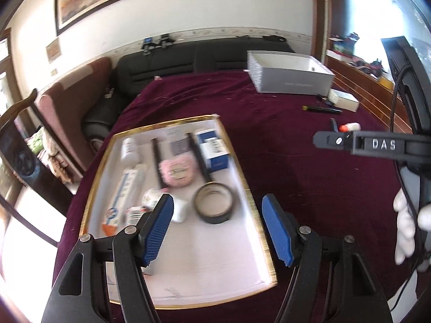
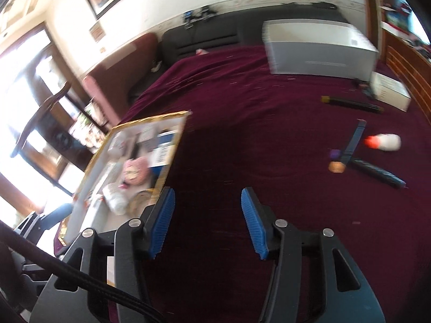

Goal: Organize objects
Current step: 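Move both grippers back toward the remaining markers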

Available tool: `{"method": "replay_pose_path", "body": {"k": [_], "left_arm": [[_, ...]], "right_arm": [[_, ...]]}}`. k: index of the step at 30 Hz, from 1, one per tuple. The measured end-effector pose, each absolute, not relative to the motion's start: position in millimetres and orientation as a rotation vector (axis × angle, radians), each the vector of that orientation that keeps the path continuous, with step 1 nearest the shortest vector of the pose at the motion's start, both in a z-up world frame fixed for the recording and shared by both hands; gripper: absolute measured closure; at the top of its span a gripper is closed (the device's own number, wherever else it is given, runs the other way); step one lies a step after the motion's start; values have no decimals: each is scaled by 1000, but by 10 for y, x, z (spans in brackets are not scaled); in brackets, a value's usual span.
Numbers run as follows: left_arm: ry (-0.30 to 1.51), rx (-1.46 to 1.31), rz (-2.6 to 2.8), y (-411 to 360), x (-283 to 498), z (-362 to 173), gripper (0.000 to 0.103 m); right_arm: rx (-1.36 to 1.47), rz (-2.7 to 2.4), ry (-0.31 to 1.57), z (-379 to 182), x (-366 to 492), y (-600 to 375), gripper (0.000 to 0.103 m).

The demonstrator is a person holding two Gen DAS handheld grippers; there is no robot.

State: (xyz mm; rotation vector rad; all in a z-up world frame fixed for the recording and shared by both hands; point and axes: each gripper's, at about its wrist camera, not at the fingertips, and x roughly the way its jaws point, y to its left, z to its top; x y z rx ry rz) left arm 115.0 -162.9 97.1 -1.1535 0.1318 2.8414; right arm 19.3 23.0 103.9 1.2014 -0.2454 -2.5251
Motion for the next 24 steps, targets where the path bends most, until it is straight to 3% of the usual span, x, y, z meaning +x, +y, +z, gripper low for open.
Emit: {"method": "replay_pose_path", "body": {"k": [8,13,21,24], "left_arm": [[109,-1203,2658,-1064,1009,819,41],[144,-1261,2562,-755,957,617,41],[125,-1288,2531,-717,851,553,41],[84,-1296,2520,-749,775,542,41]], "right_arm": [[1232,-2752,-529,1056,102,1698,51],[1270,-2749,-635,900,-124,2041,51],[1441,-2745,-373,490,-579,1875,51],[1480,-2636,-396,369,-617,1846,51]]}}
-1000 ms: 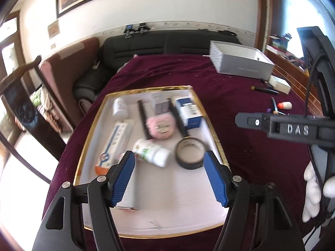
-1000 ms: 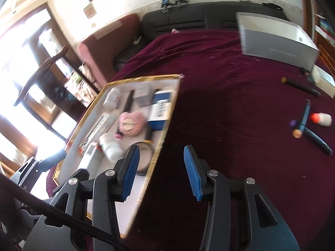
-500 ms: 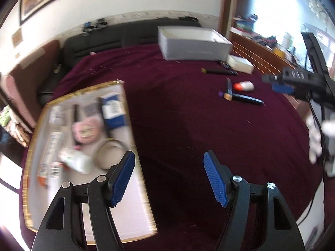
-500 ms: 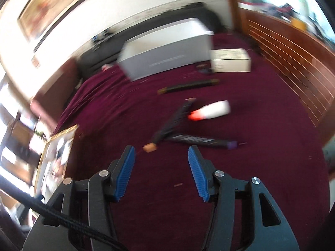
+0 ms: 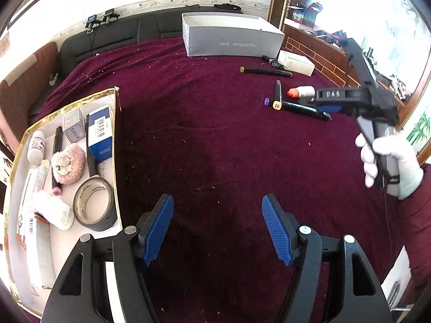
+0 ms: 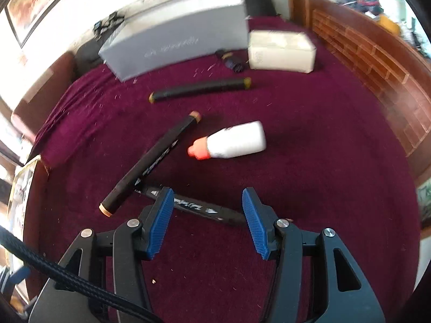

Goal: Organize objects
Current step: 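Move both grippers back toward the remaining markers, then grasp the black marker with the left gripper while the right gripper grasps the purple-capped marker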

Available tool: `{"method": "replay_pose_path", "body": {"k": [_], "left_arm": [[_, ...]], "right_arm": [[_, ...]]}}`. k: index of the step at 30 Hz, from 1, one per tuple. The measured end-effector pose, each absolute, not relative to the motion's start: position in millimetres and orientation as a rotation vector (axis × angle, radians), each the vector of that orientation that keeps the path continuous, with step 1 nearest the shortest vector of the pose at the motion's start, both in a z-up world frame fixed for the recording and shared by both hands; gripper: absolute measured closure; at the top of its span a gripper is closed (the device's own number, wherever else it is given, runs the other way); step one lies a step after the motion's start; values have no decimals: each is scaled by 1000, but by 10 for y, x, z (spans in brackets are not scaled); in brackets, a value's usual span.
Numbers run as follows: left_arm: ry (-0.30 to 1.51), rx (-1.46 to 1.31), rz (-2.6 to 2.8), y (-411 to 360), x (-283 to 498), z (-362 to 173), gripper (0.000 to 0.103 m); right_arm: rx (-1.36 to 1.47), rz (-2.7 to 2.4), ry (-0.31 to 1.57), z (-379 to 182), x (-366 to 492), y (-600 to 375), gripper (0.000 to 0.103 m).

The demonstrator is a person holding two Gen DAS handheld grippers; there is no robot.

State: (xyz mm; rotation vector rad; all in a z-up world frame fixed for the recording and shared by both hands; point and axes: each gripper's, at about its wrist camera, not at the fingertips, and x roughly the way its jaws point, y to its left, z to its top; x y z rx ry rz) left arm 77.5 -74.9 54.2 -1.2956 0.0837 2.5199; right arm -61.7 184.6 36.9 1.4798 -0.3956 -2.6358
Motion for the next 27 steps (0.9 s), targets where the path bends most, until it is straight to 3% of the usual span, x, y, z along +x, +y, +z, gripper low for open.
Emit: {"method": "replay_pose_path", "body": {"k": [3,8,9,10,13,21,27], "left_arm": [[55,-1292,2508,-754,685,573,41],[-8,-1269,2487,-662,379,724,41],[-2,-1251,2496,-613,301,773,41],[11,-1235,2510,-571,241,811,41],[45,-1180,2526,-413,47,904,41],[2,-1232,2413,174,-444,740,41],[176,-1253,2419,772,-733,475,41]], "right_arm": [[1471,-2533,-385,365,-551,1718,50],[1471,-2598,-130,386,-446,1425,50],[1465,-2632,-87,385,-443,1404,60],[1472,-2656,-54,362,-451,1393,81],[1476,-2691,-39,325,-423,1441,91],[1477,-2636,-351,325,-126,1864,91],[1358,-2565,-580,267,-11,2081,91]]}}
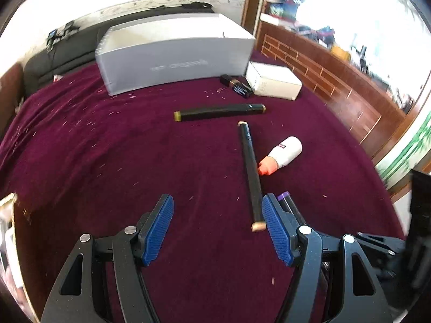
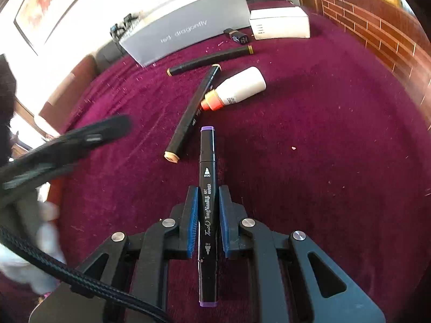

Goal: Organize objects
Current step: 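Grasp the black marker with the left gripper while the right gripper grasps the purple-capped marker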

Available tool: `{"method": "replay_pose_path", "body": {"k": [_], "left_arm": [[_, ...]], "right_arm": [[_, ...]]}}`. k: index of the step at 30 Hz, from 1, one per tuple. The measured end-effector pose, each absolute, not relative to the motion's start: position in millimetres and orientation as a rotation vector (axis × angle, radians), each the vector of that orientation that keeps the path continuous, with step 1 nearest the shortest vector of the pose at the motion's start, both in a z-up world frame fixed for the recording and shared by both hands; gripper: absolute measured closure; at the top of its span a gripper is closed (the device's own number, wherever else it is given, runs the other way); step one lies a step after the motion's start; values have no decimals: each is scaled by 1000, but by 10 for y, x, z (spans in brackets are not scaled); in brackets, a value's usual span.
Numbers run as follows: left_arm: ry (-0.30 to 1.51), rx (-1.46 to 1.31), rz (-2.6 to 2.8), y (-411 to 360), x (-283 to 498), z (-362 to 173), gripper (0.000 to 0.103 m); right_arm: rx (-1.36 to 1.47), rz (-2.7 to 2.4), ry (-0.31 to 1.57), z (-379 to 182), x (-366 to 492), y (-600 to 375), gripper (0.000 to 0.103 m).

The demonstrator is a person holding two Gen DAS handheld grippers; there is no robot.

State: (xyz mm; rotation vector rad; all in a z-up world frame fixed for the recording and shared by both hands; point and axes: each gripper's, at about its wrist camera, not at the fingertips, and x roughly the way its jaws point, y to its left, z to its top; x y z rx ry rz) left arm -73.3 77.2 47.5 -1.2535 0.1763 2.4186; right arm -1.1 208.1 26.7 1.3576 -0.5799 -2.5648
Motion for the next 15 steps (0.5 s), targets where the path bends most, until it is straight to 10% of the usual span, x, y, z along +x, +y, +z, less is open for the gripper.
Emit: {"method": "replay_pose_path", "body": {"k": [9,11,12,15], "left_arm": [[439,-1203,2435,1249,-819,132,42],[455,-1176,2416,1283,-802,123,61],[429,-1191,2375,1273,-780,132,89],[439,-1213,2358,1153,-673,161,92]], "right_arm": [[1309,-2534,-654,246,-40,2134,92],[1306,-2539,-646,249,-29,2135,92],[1305,-2540,-644,249,-20,2136,92],[1303,-2545,-637,260,-6,2133,92]]}}
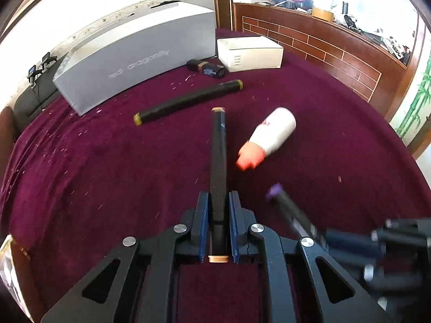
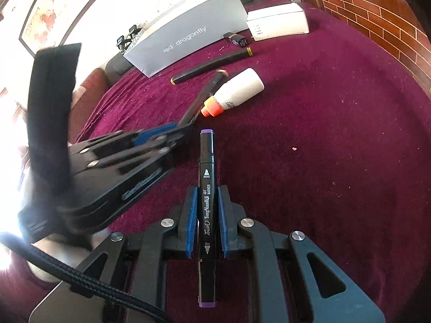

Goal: Organize objects
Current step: 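Grasp the black marker with the left gripper while the right gripper grasps the purple-capped marker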

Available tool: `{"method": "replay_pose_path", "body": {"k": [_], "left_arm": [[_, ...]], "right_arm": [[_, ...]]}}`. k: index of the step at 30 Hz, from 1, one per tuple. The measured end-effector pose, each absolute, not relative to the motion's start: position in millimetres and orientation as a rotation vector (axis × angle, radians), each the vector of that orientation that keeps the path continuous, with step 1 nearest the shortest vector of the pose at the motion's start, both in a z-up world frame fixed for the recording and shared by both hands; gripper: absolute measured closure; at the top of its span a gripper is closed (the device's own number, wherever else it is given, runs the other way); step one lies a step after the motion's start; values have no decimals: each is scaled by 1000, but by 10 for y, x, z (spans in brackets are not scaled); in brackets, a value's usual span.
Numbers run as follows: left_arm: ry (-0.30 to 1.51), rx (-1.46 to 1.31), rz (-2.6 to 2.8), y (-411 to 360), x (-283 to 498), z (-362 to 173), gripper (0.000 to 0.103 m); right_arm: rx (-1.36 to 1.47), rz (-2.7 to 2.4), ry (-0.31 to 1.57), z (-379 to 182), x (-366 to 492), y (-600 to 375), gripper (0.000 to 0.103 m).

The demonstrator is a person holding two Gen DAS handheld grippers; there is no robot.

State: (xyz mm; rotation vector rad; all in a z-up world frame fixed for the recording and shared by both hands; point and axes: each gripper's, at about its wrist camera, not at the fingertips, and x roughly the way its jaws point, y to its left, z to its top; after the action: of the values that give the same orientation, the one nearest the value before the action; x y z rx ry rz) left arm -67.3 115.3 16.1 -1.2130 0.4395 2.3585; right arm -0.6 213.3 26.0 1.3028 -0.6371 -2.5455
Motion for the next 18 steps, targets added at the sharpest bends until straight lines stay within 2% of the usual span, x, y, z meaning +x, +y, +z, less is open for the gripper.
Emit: {"method": "replay_pose_path", "body": {"k": [6,12,13,15,18], "left_arm": [[354,-1300,2356,705,-461,153,92],[427,-1216,2450,875,-469,131,86],[445,-1192,2479,898,-468,124,80],[463,-1156,2523,896,-446,108,74],[416,-1192,2480,790,-452,124,75]], "right_arm": [[1304,-2559,-613,272,7,2137,92],[1295,-2579,-586,255,34,2119,90],[1298,-2590,-564,251,19,2099,90],[1311,-2627,-489,263,13,2018,89],[1346,-2697,-324,298,20,1844,87]]}}
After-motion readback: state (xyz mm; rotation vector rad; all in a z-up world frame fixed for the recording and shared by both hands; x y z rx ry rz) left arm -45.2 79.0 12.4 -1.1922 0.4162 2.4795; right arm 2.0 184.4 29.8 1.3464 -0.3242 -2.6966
